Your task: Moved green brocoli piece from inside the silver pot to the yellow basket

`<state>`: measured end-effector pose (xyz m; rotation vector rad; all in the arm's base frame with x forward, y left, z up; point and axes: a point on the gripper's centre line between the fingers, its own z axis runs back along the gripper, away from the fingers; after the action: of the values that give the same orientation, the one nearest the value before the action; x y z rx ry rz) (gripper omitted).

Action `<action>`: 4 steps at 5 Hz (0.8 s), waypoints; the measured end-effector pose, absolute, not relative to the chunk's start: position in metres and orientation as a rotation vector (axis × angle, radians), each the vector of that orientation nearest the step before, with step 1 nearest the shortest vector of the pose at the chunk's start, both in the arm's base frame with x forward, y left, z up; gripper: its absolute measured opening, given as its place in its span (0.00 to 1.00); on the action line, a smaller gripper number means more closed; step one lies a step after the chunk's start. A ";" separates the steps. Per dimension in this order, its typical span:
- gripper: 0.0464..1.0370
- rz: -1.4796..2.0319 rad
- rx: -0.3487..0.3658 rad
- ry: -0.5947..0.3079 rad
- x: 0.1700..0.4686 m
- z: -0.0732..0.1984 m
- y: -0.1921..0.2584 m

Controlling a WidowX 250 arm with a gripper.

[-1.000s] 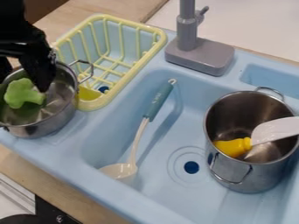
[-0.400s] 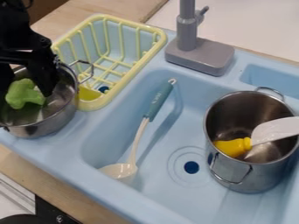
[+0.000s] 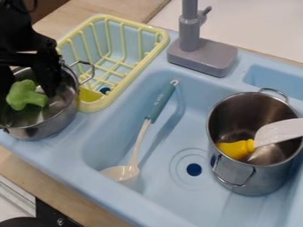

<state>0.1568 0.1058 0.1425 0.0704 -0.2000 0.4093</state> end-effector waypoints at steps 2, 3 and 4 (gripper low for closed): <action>0.96 0.441 0.079 -0.200 0.156 0.136 0.097; 0.96 0.504 0.077 -0.207 0.157 0.134 0.101; 0.96 0.551 0.063 -0.208 0.156 0.132 0.106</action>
<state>0.1556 0.1062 0.1322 0.0634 -0.2082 0.5513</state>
